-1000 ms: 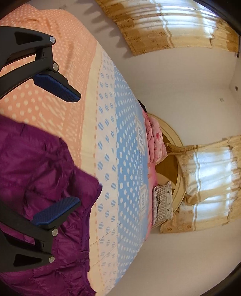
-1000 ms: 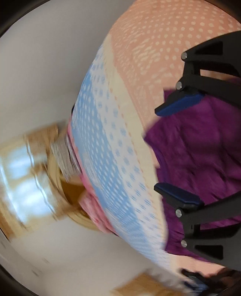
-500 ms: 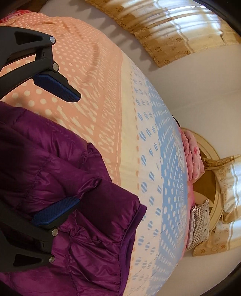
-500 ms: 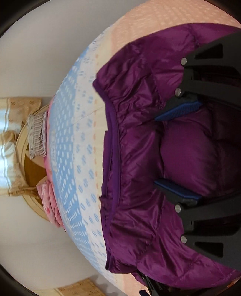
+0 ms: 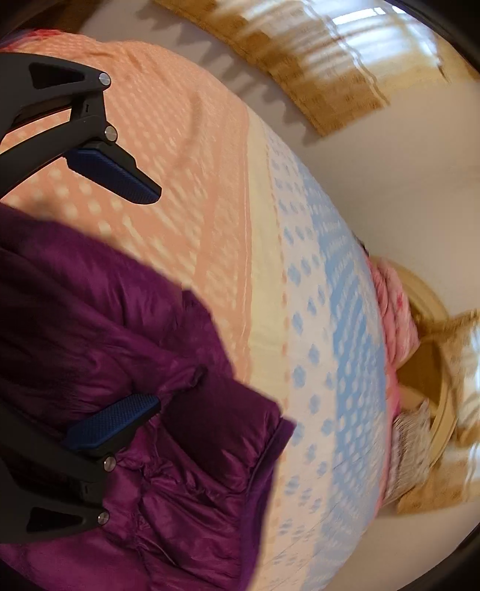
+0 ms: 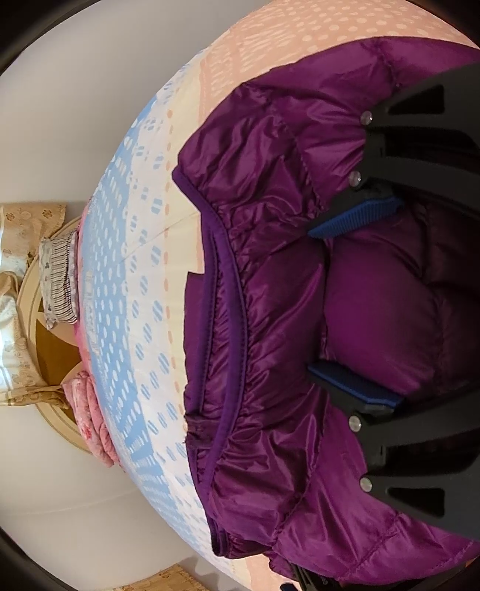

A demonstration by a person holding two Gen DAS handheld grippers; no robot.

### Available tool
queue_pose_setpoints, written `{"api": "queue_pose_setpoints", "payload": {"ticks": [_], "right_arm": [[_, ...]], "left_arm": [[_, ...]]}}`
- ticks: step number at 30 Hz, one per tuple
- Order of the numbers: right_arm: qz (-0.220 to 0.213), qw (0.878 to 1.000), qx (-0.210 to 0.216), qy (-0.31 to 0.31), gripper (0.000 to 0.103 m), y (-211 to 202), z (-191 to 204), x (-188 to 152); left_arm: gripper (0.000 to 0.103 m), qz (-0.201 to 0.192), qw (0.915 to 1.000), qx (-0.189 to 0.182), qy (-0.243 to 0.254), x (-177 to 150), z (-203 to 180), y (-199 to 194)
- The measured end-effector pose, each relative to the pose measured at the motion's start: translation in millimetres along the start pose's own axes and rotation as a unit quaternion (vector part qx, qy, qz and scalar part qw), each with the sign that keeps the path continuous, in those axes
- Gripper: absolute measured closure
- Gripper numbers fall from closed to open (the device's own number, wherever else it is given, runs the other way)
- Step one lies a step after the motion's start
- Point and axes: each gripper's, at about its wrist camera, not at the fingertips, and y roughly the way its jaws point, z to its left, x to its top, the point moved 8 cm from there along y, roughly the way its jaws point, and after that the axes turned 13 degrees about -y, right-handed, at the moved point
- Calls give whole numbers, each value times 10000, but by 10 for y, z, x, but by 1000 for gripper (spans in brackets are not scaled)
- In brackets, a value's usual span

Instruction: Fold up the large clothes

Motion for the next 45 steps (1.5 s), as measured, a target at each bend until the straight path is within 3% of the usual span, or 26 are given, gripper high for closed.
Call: {"api": "queue_pose_setpoints", "payload": {"ticks": [2, 5, 7, 9, 12, 15, 18, 23, 45], "right_arm": [[-165, 9998, 8, 79, 32, -167, -15, 57], [-688, 9967, -329, 272, 34, -516, -130, 259], [-720, 9946, -705, 232, 50, -550, -229, 343], [-504, 9932, -1020, 229, 51, -395, -372, 350], [-22, 9938, -1073, 276, 55, -31, -510, 183], [74, 9948, -940, 381, 56, 113, -550, 62], [99, 9948, -963, 310, 55, 145, -512, 62], [203, 9951, -886, 379, 55, 206, -540, 50], [462, 9917, -1201, 67, 53, 278, -499, 54]], "left_arm": [[1, -387, 9986, -268, -248, 148, 19, -285], [1, -785, 9948, -571, -311, 330, -150, -579], [1, -684, 9957, -611, -105, 350, -402, -576], [1, -636, 9962, -596, 75, 311, -614, -513], [1, -517, 9963, -257, 630, 113, -934, -274], [1, -192, 9961, -107, 855, -94, -1063, -48], [1, -211, 9956, -38, 907, -107, -1077, -36], [1, 76, 9969, -140, 766, -145, -1057, 72], [1, 225, 9971, -266, 683, -149, -1018, 127]]}}
